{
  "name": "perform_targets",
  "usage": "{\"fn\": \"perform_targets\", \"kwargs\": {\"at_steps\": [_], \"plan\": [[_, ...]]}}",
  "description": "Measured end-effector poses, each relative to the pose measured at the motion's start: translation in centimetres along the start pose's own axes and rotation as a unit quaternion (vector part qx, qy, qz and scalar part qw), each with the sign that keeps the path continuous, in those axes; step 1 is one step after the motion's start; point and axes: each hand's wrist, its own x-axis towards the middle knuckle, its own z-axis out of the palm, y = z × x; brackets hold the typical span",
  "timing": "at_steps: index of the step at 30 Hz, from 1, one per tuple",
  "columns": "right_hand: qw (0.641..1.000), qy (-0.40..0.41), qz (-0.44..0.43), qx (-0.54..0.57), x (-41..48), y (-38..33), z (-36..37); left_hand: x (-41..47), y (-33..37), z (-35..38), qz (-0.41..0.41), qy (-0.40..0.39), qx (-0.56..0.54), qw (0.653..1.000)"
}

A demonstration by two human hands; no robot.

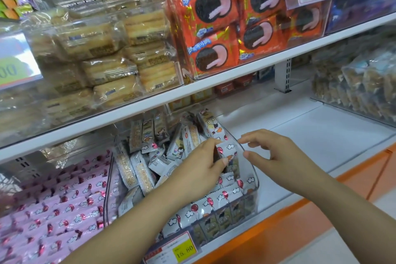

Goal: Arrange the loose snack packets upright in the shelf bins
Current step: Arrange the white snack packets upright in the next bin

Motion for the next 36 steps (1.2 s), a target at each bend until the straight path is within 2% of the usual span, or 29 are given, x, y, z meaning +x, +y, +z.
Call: {"fn": "perform_targets", "kwargs": {"at_steps": [7,13,19,22,32,36], "plan": [[0.999,-0.016,0.003,0.028,0.1,-0.7,0.4,0.2,0.9,0.7,0.013,-0.076,0.049,0.996],[0.999,-0.024,0.006,0.043,0.0,-0.6,0.4,0.1,0.3,0.6,0.028,-0.090,0.020,0.995],[0.997,-0.030,0.005,0.068,0.1,-0.9,0.6,1.2,0.3,-0.2,0.011,-0.241,0.046,0.969],[0.997,-0.032,0.008,0.072,0.1,-0.8,0.6,2.2,0.2,-1.0,0.007,-0.276,0.029,0.961],[0.996,-0.033,0.020,0.082,0.1,-0.8,0.7,2.4,1.0,-0.5,0.023,-0.269,0.129,0.954],[0.995,-0.038,0.017,0.087,0.0,-0.9,0.7,1.4,0.5,-0.8,0.025,-0.228,0.071,0.971]]}}
